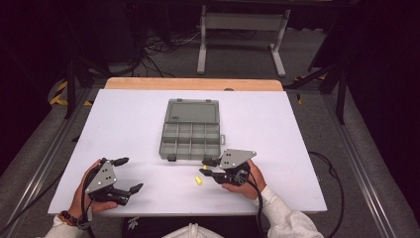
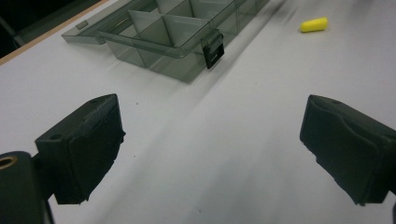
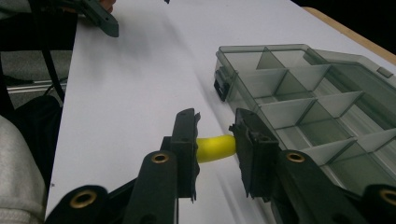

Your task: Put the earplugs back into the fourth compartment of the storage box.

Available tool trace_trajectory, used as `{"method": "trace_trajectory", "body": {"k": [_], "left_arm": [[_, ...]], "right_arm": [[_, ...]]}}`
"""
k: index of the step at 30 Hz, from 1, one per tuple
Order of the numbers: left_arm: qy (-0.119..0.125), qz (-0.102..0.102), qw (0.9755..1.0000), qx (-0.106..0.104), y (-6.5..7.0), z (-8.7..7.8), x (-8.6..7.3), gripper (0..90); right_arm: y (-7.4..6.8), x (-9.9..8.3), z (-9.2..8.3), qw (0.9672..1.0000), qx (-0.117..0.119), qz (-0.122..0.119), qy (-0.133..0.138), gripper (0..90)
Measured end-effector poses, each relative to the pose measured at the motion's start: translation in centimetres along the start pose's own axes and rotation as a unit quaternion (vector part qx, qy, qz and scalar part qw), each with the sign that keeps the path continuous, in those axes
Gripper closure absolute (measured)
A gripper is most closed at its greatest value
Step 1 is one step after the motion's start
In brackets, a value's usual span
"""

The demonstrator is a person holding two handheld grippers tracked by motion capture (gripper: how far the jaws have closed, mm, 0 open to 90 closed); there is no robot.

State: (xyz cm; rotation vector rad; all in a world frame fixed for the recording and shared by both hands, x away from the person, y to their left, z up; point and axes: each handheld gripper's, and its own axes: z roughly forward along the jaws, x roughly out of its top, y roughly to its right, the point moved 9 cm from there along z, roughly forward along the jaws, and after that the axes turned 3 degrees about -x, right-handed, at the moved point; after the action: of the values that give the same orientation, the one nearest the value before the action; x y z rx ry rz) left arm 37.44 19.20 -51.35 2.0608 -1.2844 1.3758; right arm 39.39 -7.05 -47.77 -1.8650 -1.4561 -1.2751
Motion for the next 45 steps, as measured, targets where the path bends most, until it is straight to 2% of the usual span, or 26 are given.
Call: {"method": "trace_trajectory", "body": {"k": [13,27,45], "left_arm": [[0.002,0.000,1.0000,0.003,-0.3,0.2,0.2,7.1],[0.001,0.002,1.0000,0.002,-0.4,0.3,0.2,7.0],[0.002,0.000,1.0000,0.000,-0.3,0.3,0.2,7.0]], "right_arm": [[1.5,1.6,-0.2,0.9993,-0.031,0.000,0.020,70.9],[3.2,2.5,-0.1,0.9977,-0.061,0.002,0.027,71.0],[6.4,3.1,-0.3,0.9948,-0.095,0.017,0.032,70.8]]}}
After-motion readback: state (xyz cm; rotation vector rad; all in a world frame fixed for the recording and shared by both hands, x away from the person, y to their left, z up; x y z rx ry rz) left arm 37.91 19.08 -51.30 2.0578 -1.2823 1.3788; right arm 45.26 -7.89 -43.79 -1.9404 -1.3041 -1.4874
